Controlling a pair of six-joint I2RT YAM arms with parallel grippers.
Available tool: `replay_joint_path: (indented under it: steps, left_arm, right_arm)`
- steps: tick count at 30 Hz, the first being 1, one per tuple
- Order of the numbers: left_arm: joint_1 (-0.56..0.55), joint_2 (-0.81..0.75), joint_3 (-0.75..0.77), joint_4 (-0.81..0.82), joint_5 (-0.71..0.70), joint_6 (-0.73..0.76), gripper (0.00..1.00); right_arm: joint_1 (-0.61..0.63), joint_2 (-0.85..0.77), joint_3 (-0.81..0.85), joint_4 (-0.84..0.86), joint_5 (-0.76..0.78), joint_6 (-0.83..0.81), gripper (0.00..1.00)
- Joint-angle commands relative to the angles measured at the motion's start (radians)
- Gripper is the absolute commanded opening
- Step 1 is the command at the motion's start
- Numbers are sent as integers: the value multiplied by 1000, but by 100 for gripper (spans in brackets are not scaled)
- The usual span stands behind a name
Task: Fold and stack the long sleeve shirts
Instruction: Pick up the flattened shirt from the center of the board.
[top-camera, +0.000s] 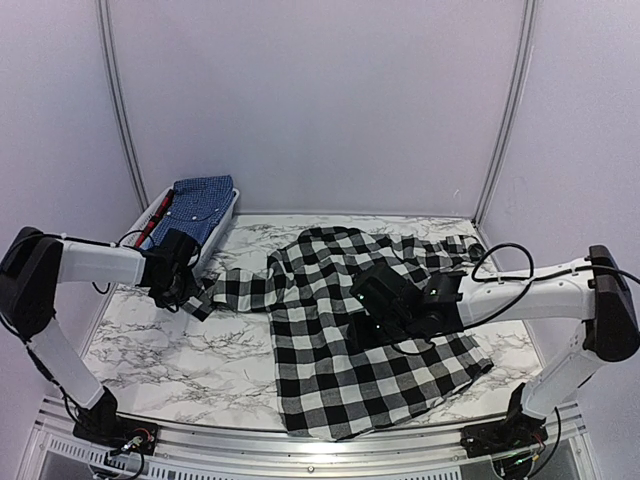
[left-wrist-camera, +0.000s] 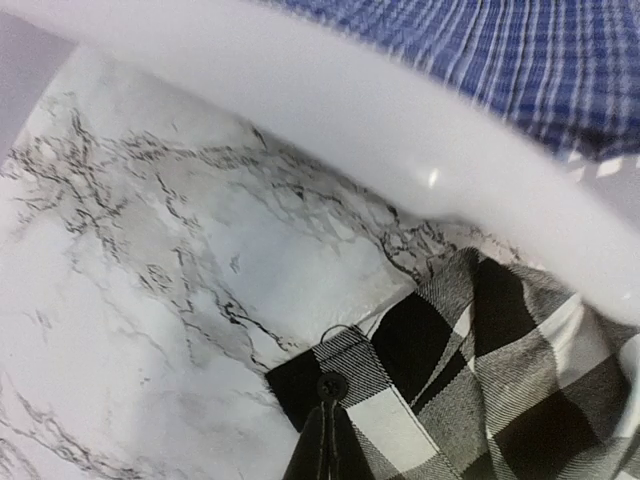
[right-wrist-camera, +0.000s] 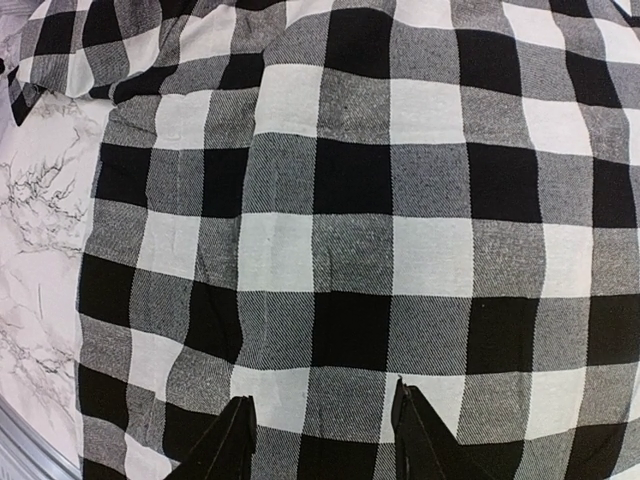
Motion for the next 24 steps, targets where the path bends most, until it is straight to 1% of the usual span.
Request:
replay_joint_path:
  steps: [1,4,7,8,10,15,16,18,20,24]
  left_arm:
    - [18,-147,-7,-55,-89,-2,0]
    - [44,-153,3,-45,1,21,0]
    - [44,-72,40,-38,90,66,10]
    - [44,-52,44,-38,97,75,15]
    - [45,-21,42,-33,105,89,33]
    - [44,28,38,-12,142,147,60]
    - [44,32,40,-11,146,158,63]
    - [44,55,45,-11,146,170,66]
    - [44,77,51,-11,150,177,66]
    - [44,113,52,-11,139,180,60]
  right_arm:
    - [-16,28,31,29,-10,-24,43]
    - [-18,40,47,30,-11,-36,43]
    - [-20,46,55,33,-12,-40,43]
    - [-20,47,57,34,-14,-40,43]
    - [-21,51,60,34,-18,-38,43]
    - [-21,49,56,39,-22,-36,43]
    - [-20,51,56,39,-23,-37,43]
    - [-21,51,56,38,-23,-39,43]
    - [-20,51,57,40,-24,-36,43]
    - [-22,51,54,39,-23,-34,43]
